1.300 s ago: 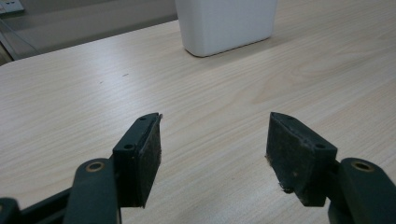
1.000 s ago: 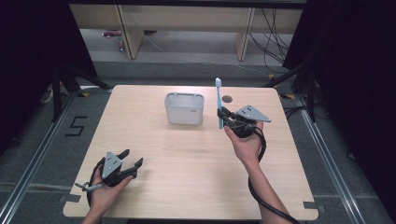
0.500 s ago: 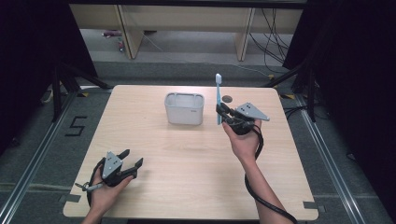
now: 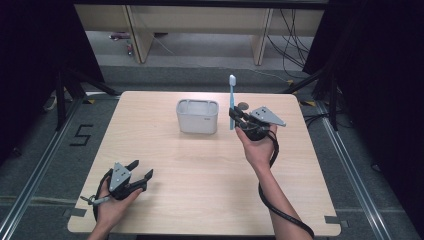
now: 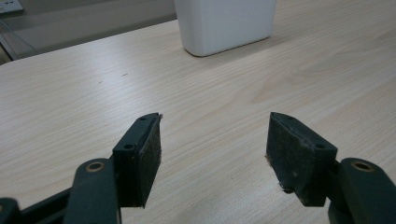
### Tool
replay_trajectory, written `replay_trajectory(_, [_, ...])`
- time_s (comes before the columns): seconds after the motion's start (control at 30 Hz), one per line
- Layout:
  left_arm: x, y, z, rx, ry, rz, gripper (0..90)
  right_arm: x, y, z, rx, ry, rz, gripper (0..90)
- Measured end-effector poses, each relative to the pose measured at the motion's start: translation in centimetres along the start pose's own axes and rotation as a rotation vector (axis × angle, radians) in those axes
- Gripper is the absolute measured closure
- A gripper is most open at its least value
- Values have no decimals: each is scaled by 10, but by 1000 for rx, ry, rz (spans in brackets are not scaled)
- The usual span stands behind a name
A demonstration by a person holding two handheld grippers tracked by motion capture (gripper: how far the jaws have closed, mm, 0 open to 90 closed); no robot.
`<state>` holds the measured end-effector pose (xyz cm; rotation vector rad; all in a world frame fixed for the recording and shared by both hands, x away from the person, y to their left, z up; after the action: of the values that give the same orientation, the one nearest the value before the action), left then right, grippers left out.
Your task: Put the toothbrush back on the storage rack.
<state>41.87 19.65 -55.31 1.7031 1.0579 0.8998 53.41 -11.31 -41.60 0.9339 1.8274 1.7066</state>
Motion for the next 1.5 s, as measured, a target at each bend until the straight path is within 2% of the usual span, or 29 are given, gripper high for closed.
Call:
replay_trajectory(0.07, [0,0,0,0,0,0,351,0,-1,1,11,-11,17,787])
replay_trajectory(0.1, [0,0,0,-1,0,0,351,-1,-1,3,0,-10,-1,786])
replay_trajectory(0.13, [0,0,-1,3,1,1,351,1,-1,3,4,-4,11,787])
replay_trajectory(0.23, [0,0,0,-2,0,0,351,0,-1,6,3,-11,1,786])
replay_trajectory(0.3, [0,0,-1,-1,1,2,351,1,0,7,3,4,-4,787])
replay_trajectory(0.33, [0,0,-1,-2,0,0,351,2,0,8,5,3,7,787])
replay_trajectory(0.4, [0,0,-1,0,-1,-5,351,-1,1,8,1,-6,-13,787])
replay_trajectory(0.43, [0,0,-1,-1,-2,-6,351,1,1,9,8,5,6,786])
replay_trajectory(0.53, [0,0,-1,-1,-2,-6,351,1,3,11,-9,-1,-1,787])
replay_trajectory(0.67, [0,0,-1,0,-2,-5,351,-1,5,11,-5,-17,-8,787])
replay_trajectory(0.77, [0,1,0,-11,-5,-11,351,0,6,13,-11,-9,-11,786])
replay_trajectory(0.8, [0,0,-1,1,-1,-3,351,2,7,14,-13,2,0,786])
replay_trajectory(0.9, [0,0,-1,0,1,1,351,0,8,16,-16,-10,-10,786])
replay_trajectory(1.0, [0,0,0,-1,-1,-2,352,1,9,16,-8,-5,2,786])
replay_trajectory(1.07, [0,0,-1,0,0,-9,351,-2,11,17,-17,-12,-20,786])
replay_trajectory(1.13, [0,0,-1,0,0,-10,351,-1,10,18,-14,-10,6,786])
replay_trajectory(1.5, [0,0,-1,1,1,-7,352,-3,15,25,-23,-11,-26,786])
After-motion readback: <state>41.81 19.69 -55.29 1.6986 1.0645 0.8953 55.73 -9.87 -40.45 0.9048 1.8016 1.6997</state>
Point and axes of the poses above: each handheld gripper's, and its own axes: z roughly forward along the jaws, y roughly out of its top, x roughly to its left, the point moved 9 cm from there along z, roughly forward along the jaws, and after that the axes turned 8 degrees about y, right-handed, at the moved point
